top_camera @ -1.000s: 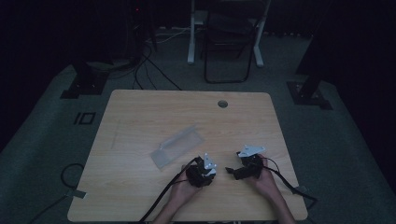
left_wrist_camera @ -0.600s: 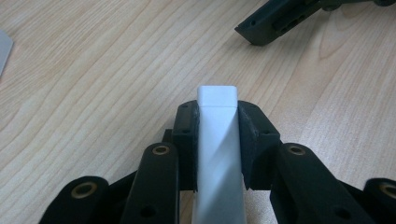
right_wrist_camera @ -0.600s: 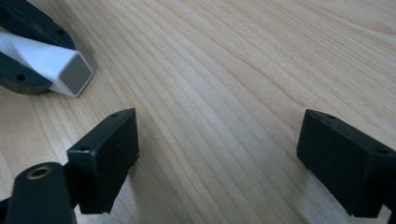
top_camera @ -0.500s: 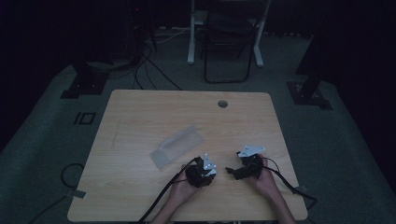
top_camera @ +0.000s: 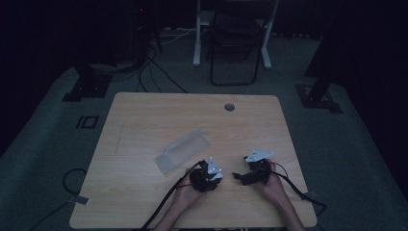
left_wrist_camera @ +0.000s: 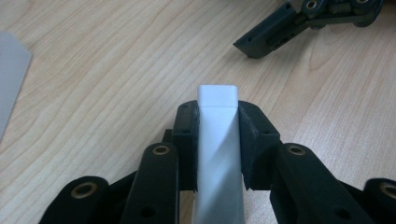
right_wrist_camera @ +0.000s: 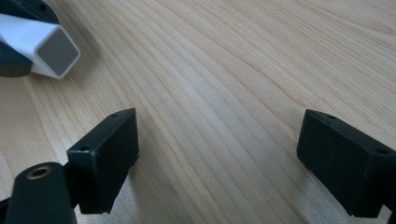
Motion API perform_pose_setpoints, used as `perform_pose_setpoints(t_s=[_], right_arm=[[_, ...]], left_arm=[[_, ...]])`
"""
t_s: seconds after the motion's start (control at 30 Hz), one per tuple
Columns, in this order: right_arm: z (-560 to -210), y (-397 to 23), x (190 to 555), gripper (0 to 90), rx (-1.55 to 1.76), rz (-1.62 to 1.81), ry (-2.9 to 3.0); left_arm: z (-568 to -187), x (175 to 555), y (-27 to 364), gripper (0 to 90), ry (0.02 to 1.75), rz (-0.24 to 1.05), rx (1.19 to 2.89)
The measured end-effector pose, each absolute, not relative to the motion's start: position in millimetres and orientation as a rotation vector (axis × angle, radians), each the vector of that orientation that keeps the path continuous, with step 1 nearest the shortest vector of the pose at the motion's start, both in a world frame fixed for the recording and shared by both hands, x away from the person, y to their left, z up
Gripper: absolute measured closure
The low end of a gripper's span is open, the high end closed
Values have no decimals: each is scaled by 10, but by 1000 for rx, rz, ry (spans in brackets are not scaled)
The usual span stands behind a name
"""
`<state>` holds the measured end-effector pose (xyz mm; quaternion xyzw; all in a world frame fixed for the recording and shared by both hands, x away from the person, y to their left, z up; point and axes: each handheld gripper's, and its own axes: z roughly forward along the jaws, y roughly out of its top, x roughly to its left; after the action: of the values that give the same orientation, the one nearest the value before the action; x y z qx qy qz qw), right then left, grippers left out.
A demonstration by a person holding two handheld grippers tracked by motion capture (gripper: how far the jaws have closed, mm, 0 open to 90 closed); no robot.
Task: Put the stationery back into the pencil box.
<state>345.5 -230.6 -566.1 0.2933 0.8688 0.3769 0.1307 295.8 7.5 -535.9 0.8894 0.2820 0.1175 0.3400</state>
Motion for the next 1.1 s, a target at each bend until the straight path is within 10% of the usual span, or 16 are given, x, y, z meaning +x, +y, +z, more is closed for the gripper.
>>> perform_pose_setpoints(t_s=[1.1], right_arm=[[-5661, -2306, 3456, 127, 851, 1095, 2523]], left_arm=[[-5155, 2983, 208, 710, 728, 344, 2280]])
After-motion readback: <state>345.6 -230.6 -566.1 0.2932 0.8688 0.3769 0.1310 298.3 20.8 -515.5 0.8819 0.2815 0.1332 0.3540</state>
